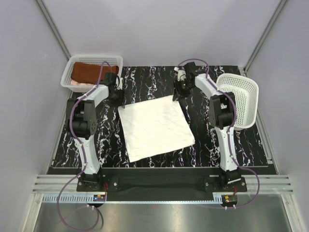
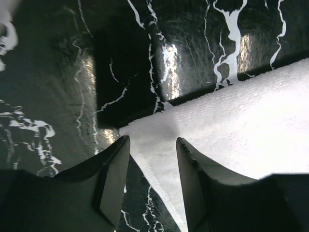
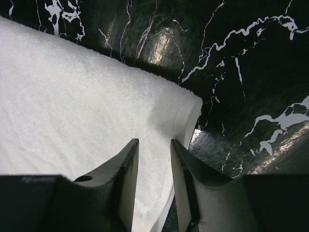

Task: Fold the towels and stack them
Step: Fold the towel

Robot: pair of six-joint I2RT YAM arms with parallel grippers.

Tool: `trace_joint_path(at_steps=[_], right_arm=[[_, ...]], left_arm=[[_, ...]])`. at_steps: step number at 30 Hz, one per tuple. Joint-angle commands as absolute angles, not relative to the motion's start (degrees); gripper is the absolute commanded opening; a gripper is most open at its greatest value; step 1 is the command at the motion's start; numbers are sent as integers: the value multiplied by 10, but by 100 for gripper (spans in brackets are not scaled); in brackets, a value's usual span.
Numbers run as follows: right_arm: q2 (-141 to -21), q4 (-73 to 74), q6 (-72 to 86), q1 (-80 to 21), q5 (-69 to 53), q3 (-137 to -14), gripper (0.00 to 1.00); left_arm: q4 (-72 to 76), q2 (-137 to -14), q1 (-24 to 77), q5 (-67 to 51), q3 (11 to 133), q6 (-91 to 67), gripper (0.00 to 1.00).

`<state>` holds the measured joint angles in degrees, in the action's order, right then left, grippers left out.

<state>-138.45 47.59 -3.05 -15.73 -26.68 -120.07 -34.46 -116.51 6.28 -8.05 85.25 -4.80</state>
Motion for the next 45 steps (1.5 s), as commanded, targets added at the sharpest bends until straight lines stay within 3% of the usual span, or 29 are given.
trace_joint_path(at_steps=[1,7,14,17,18,21,30,45], right_arm=[[-1360,468,-84,-154,-283,-1225,41],[-1386,495,-162,-153,-294,-1259,62],[-1428,526,-229,-147,-308,-1309,69],[-1453,546,-250,-141,-343,-1330,66],[-1464,555,-260,-140,-349,-1355,59],[-1503,595,-272,-137,-366,-1418,49],[-1529,626,-300,-127,-397,-1471,51],[-1542,621,-285,-127,-408,-1499,54]], left_arm=[[-356,-1154,59,-48,887,-4,50],[-365,-1150,57,-65,882,55,58],[-374,-1172,47,-86,886,86,59],[-373,-1171,39,-113,884,97,59],[-371,-1169,37,-124,883,105,59],[-376,-1172,34,-148,887,121,59],[-403,-1205,15,-230,918,147,56],[-422,-1233,12,-257,942,163,49]])
